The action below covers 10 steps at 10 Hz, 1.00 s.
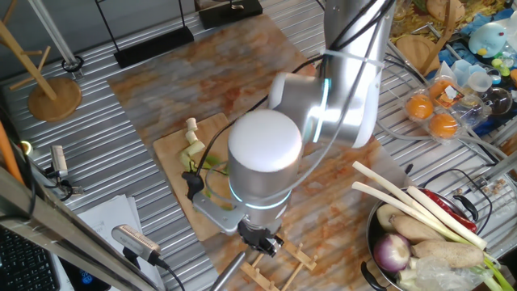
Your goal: Chop the scallions
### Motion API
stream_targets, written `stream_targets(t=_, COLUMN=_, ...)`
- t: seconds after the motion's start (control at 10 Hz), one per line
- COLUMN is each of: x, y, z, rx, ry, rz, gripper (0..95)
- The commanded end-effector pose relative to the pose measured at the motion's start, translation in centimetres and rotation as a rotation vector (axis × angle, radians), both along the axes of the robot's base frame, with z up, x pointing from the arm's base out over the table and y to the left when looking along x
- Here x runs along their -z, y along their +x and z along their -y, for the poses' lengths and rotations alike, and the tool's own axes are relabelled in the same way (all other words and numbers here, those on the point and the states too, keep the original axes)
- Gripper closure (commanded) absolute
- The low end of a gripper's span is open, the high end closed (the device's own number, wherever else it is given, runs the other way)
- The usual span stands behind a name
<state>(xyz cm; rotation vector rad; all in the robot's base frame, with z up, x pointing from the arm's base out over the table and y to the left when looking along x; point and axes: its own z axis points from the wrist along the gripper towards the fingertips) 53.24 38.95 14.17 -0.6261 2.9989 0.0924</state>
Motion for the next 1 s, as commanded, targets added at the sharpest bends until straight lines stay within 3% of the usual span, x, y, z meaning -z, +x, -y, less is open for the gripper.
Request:
stream_targets(t=0.1, x=0.4, y=0.4, z=-0.4, rx=-0.024, ry=0.005, rz=-0.007, gripper=95.0)
stream_targets(t=0.4, x=1.0, y=0.5, z=-0.7, rx=-0.015, ry=-0.008, rz=-0.008, gripper=95.0)
stream_targets(t=1.0, x=2.6, y=0.8, z=-0.9, rx=-0.032, ry=0.0, rz=-0.033, gripper=95.0)
